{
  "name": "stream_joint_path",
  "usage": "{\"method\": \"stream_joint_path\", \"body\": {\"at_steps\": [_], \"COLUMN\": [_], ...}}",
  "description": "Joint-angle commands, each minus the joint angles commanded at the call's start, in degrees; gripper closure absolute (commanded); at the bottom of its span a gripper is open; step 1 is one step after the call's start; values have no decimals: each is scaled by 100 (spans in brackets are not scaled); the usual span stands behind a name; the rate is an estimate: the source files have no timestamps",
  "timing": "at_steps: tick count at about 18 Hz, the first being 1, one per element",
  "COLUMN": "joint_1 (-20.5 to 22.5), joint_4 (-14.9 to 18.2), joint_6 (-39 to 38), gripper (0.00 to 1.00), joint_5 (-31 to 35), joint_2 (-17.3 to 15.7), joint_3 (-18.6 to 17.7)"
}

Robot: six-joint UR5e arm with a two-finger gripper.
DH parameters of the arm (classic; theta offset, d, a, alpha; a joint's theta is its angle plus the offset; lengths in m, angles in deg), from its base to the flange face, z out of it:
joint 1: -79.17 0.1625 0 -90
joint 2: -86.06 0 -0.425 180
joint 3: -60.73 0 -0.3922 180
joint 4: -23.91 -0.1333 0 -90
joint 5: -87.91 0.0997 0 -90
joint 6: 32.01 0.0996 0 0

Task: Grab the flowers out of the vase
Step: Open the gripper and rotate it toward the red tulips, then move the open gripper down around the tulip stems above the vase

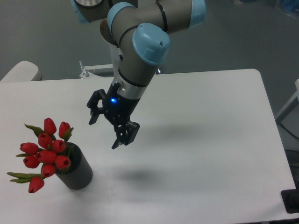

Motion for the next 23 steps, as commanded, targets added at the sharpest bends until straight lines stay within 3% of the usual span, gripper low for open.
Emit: {"method": "stream_joint_path", "body": {"at_steps": [6,16,20,23], "joint_1": [-53,-44,-79,-79], "joint_4": [0,-17,-263,-535], "joint_6": [-9,-281,-299,-281], "gripper": [0,0,0,0], "joint_5": [-26,-773,-791,-1220], "joint_2": [88,167,263,395], "joint_3": [-62,-308,-317,-325]}}
